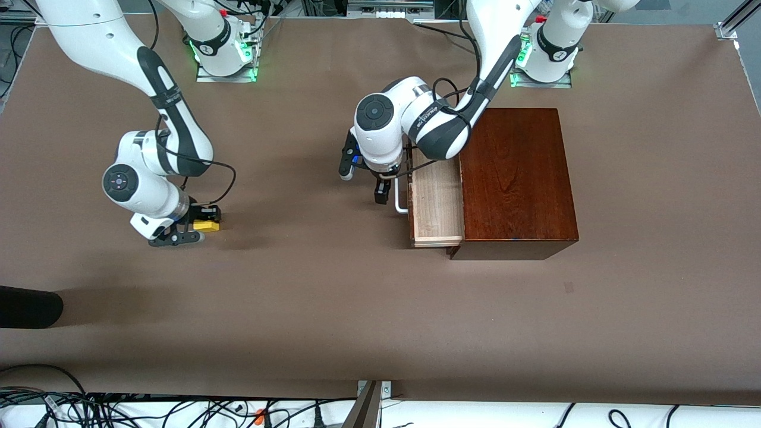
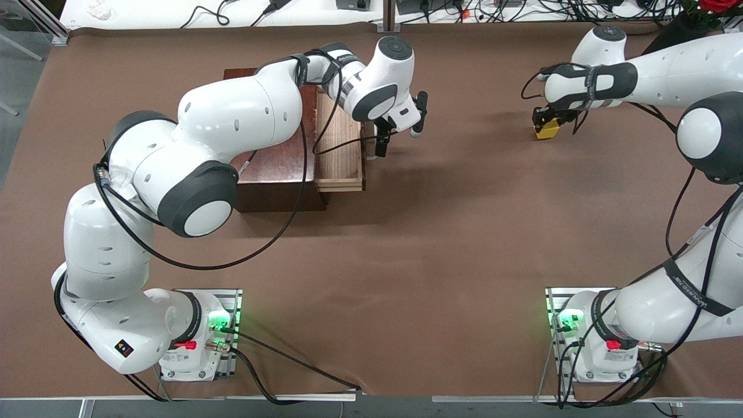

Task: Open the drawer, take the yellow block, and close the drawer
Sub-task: 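Push the drawer shut with the left gripper while the right gripper places the cube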

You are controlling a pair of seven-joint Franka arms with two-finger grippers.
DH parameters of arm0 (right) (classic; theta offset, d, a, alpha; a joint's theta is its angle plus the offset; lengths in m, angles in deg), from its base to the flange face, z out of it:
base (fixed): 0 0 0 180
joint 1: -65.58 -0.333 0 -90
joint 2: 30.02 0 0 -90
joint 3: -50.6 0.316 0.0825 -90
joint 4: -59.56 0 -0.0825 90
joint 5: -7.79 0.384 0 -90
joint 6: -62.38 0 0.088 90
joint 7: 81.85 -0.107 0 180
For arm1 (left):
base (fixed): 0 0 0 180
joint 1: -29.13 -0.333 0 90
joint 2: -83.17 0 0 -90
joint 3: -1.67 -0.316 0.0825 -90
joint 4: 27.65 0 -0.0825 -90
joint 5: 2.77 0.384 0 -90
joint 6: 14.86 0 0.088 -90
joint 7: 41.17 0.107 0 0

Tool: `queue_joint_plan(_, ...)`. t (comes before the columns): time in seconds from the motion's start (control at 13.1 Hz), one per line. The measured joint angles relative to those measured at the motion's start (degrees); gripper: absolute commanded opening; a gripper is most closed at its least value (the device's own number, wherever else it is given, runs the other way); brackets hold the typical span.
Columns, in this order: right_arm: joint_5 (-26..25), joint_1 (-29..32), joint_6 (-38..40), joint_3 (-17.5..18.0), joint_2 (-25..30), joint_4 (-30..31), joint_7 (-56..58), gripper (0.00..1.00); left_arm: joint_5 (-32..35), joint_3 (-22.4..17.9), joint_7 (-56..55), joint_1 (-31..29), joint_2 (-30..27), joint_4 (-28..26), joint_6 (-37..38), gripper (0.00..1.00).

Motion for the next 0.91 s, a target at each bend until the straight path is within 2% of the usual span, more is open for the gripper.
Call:
queue_joint_plan(0.15, 0.0, 0.8, -0.5, -0.1, 0.2, -0.1, 0.0, 1.00, 0.0, -0.4, 0.0, -0.1, 0.0, 0.3, 2.1, 1.00)
queue_joint_plan(0.3, 0.0, 0.9, 1.5, -0.4, 3.2, -1.0, 0.0, 1.00, 0.0, -0.8, 0.2, -0.7, -0.1, 0.5, 5.3, 1.00)
queue_joint_plan(0.68, 2.3, 0.9, 24.5, -0.3, 21.0, -5.8, -0.3, 1.00, 0.0, -1.4, 1.2, -3.8, -0.8, 0.6, 8.9, 1.00)
queue_joint_plan(0.91, 2.4, 0.9, 34.2, 0.1, 27.6, -8.8, -0.3, 1.00, 0.1, -1.6, 1.9, -6.2, -2.0, 0.6, 10.9, 1.00)
